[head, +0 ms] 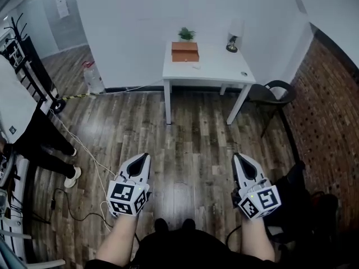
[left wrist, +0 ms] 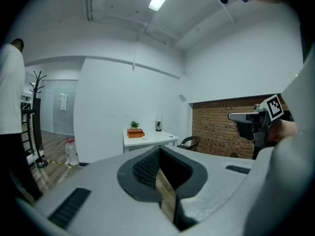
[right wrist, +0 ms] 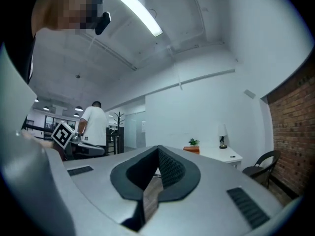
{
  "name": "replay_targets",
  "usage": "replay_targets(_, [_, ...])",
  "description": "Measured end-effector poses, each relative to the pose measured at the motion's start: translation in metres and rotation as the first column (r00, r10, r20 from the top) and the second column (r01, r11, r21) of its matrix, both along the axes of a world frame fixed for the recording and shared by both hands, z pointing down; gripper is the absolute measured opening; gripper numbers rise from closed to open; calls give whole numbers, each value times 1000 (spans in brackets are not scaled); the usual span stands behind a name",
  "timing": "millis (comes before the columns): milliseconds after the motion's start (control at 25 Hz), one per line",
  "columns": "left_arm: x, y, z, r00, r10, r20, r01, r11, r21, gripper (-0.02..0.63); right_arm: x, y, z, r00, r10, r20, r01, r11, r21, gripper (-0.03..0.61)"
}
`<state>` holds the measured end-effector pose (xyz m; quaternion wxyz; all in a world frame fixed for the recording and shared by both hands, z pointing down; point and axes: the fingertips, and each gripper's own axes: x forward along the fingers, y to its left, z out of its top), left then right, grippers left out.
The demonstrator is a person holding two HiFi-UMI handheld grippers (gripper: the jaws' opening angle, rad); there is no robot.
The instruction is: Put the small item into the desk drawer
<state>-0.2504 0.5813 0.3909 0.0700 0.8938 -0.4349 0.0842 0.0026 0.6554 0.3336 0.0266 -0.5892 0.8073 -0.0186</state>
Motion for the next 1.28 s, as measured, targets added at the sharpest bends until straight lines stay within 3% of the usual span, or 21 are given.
replay_targets(120, [11, 6, 6, 1000, -13, 3, 13, 1000, -13, 3, 15, 9, 6, 999, 14, -29, -14, 1000, -9, 3])
replay_targets(400, [48, 30, 10, 999, 0, 38, 1, 1000, -26, 3, 33, 35, 16, 997, -72, -7, 72, 997, 6, 3])
replay_targets(760, [60, 28, 9, 999, 9, 32, -9, 1000, -9, 3, 38, 35, 30, 995, -96, 30, 96, 995, -22, 3])
replay_targets(960, [64, -7, 13, 999, 19, -29, -20, 1000, -21, 3, 32, 2, 37, 993, -113, 27, 114, 992, -51, 3])
replay_targets(1280, [59, -114, 21, 998, 38, -48, -39, 999, -23, 3, 19, -103, 51, 991, -126, 38, 129, 986, -101, 3])
